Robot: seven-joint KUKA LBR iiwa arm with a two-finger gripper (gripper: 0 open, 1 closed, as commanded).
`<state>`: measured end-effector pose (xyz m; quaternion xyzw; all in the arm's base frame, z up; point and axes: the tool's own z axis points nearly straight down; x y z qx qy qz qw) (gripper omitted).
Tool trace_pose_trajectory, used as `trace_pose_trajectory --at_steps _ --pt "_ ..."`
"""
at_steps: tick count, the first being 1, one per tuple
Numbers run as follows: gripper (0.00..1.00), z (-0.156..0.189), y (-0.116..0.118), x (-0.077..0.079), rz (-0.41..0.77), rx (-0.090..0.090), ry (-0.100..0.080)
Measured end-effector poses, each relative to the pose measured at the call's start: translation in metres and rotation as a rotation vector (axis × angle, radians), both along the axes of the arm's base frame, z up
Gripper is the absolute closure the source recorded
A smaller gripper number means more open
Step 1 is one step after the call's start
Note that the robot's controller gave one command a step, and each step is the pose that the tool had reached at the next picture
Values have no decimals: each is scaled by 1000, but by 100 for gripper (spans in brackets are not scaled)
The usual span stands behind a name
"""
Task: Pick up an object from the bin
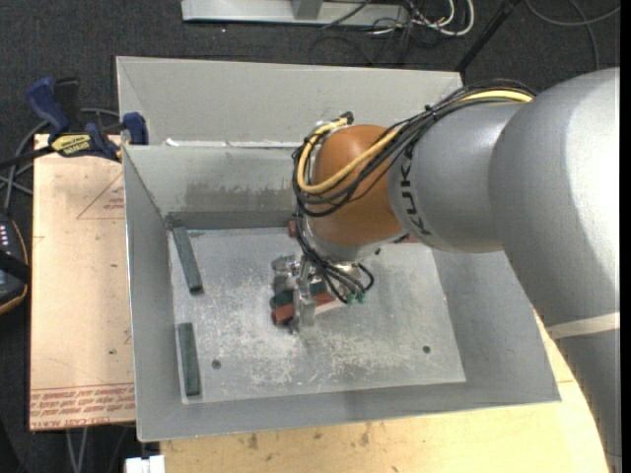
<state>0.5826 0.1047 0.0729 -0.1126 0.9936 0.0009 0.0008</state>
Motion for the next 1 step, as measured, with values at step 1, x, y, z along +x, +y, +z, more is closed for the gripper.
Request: trace_pose_trajectory --at_steps 1 --pt "100 169 -22 -55 28 -1 -8"
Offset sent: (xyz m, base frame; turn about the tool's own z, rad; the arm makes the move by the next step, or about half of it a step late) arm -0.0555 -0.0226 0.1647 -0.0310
